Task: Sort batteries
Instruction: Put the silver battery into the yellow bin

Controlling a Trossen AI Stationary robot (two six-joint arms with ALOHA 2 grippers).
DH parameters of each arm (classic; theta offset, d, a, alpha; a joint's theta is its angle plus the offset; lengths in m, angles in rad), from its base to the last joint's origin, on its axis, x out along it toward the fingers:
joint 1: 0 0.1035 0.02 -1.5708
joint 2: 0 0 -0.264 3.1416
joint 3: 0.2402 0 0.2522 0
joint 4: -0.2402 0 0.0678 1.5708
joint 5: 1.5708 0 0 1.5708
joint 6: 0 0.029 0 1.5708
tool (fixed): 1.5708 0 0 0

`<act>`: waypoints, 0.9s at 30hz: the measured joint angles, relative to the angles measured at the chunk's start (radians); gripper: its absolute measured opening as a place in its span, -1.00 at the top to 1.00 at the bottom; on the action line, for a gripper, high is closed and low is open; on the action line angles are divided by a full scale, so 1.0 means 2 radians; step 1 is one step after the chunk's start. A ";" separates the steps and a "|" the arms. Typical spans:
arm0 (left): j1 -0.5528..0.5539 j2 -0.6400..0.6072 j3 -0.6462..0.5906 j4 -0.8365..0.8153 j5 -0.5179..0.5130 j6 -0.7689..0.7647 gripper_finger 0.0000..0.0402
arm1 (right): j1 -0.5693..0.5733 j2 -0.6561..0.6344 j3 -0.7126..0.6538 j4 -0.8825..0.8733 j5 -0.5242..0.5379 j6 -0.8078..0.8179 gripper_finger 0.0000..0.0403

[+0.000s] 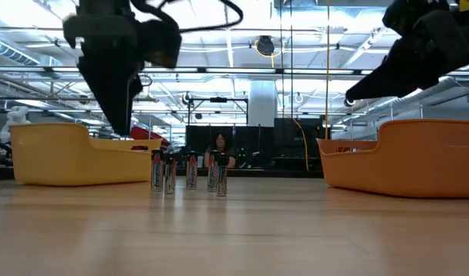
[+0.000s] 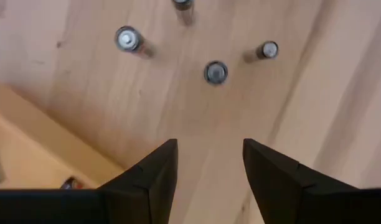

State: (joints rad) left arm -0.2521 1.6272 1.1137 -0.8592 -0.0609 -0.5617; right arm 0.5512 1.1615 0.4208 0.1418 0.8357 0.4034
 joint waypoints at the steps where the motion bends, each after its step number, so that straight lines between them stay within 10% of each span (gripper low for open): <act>1: 0.000 0.008 0.000 0.005 0.000 0.000 0.05 | 0.003 0.003 0.005 -0.006 0.000 0.000 0.59; 27: 0.031 0.076 0.000 0.099 -0.023 0.040 -0.09 | 0.010 0.009 0.009 -0.006 0.002 -0.024 0.59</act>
State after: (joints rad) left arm -0.1894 1.7782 1.1133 -0.6619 -0.1066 -0.4813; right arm 0.5713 1.1788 0.4387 0.1297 0.8406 0.3546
